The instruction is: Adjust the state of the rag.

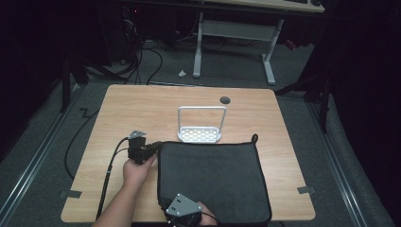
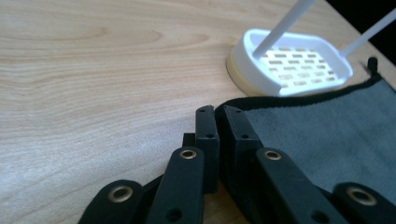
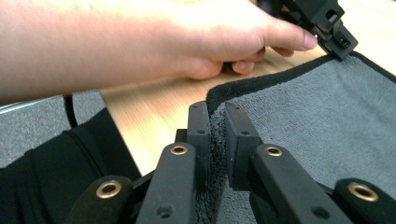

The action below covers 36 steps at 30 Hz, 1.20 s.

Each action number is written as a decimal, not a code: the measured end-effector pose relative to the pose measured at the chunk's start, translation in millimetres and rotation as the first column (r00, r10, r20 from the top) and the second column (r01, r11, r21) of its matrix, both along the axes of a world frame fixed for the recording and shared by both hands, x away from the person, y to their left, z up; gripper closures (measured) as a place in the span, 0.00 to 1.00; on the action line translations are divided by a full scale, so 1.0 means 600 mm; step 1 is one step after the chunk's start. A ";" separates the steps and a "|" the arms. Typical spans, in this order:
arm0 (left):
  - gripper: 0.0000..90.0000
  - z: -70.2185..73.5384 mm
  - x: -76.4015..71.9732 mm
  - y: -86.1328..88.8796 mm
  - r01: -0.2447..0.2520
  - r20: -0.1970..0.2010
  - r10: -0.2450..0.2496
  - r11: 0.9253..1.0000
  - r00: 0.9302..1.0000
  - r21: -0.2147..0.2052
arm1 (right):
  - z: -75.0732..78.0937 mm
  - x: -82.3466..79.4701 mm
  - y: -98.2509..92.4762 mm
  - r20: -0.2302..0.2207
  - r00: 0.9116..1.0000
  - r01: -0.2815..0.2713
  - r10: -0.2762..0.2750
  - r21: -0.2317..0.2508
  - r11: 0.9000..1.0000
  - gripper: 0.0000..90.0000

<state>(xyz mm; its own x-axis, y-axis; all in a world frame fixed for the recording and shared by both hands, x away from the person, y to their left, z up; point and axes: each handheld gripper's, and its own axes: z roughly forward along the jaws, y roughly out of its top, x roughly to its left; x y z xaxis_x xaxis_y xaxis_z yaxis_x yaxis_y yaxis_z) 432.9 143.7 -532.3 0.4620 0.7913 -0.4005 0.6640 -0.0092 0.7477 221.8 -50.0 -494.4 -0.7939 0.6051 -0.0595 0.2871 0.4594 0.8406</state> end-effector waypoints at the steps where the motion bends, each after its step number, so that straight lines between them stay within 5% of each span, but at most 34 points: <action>1: 0.95 0.003 -0.001 0.000 -0.006 0.009 0.006 1.000 1.000 -0.004 | 0.003 0.000 0.002 0.008 1.000 -0.004 0.004 0.004 1.000 0.92; 15: 0.95 0.052 -0.020 0.044 -0.081 0.110 0.088 0.995 0.990 -0.062 | 0.047 0.003 0.053 0.061 0.997 -0.058 0.055 0.052 0.997 0.92; 30: 0.96 0.109 -0.053 0.179 -0.212 0.160 0.223 0.974 0.962 -0.082 | 0.086 0.008 0.134 0.101 0.986 -0.146 0.135 0.111 0.983 0.92; 36: 0.96 0.119 -0.056 0.162 -0.184 0.174 0.194 0.980 0.965 -0.073 | 0.085 -0.001 0.130 0.104 0.985 -0.148 0.137 0.107 0.983 0.92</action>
<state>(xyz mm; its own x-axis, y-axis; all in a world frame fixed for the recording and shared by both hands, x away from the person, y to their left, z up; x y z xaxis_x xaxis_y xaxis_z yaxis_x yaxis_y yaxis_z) 399.2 241.0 -460.7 0.3744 0.8500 -0.3706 0.5046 0.1486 0.8505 221.1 28.1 -443.7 -0.8663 0.4935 -0.0769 0.1408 0.3891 0.9103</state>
